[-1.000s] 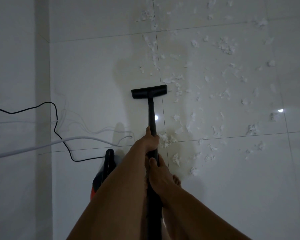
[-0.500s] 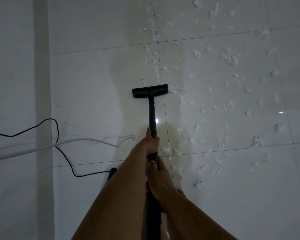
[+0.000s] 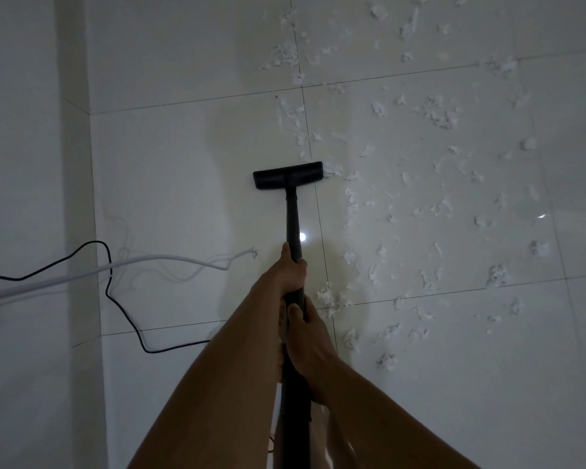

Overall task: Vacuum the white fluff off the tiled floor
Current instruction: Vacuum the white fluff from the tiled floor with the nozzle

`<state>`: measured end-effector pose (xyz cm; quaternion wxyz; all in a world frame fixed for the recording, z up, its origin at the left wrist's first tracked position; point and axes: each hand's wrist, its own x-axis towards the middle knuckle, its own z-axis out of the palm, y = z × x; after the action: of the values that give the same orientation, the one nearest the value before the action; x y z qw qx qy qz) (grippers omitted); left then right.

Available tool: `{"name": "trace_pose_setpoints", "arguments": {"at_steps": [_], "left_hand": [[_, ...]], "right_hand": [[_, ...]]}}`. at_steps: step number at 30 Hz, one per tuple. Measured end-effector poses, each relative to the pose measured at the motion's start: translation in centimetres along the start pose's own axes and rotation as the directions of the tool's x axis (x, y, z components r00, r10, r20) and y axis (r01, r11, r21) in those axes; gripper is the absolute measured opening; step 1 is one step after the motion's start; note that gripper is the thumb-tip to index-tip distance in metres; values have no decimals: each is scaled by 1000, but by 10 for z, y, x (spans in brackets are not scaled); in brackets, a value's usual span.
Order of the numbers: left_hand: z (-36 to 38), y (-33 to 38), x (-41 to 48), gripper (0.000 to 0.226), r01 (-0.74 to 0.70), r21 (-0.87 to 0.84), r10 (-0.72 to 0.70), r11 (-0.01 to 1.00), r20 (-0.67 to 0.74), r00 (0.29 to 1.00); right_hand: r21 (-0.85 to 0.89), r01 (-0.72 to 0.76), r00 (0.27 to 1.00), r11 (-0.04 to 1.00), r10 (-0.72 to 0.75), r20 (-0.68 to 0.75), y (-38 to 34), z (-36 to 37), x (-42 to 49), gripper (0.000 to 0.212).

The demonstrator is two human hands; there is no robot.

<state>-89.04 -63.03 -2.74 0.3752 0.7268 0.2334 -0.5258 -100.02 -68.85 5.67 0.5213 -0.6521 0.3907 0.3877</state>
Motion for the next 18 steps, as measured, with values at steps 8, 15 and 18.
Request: {"name": "trace_pose_setpoints", "arguments": {"at_steps": [8, 15, 18], "left_hand": [[22, -16, -37, 70, 37, -16, -37, 999, 6, 999], [41, -17, -53, 72, 27, -5, -27, 1000, 6, 1000], [48, -16, -59, 72, 26, -10, -26, 1000, 6, 1000]], "right_hand": [[26, 21, 1000, 999, -20, -23, 40, 3, -18, 47], [127, 49, 998, 991, -54, 37, 32, -24, -50, 36], [131, 58, 997, 990, -65, 52, 36, -32, -53, 36]]}}
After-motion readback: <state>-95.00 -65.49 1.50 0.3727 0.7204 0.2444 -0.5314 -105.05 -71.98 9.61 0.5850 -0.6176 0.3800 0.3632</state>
